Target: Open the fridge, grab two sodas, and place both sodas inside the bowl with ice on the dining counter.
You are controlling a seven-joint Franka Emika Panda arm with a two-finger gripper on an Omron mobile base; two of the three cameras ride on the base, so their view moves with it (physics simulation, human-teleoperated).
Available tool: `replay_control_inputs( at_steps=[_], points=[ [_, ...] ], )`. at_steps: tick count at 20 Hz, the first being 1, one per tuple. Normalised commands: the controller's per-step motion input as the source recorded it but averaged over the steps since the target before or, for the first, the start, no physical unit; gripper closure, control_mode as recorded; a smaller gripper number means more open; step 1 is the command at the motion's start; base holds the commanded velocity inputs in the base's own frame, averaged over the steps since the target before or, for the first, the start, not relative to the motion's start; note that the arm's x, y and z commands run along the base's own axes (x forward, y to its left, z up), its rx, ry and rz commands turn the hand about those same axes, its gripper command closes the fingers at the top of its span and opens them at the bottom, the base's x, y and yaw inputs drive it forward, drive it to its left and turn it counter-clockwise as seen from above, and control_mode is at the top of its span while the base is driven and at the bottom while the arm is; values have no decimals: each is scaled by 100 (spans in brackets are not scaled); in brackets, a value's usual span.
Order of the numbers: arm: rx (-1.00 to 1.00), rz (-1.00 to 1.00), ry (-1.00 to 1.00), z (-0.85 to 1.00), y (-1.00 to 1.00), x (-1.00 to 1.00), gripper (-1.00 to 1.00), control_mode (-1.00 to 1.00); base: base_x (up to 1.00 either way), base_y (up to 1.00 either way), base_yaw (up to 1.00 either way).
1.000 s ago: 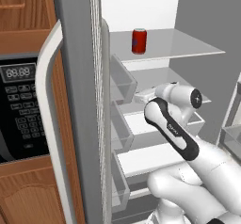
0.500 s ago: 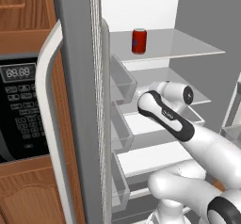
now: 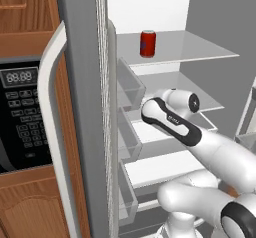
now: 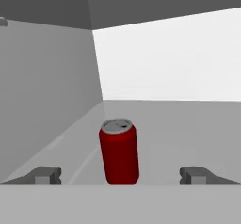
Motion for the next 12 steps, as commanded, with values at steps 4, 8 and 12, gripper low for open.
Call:
replay_control_inputs(
  at_steps=[4,8,12],
  points=[
    [0,0,1,-2,3,25,-100,-100,0,0,0],
    [-1,0,1,0,2,27,-100,-100,0,0,0],
    [-5,1,3,-10,15,24,-100,-100,0,0,0]
  ],
)
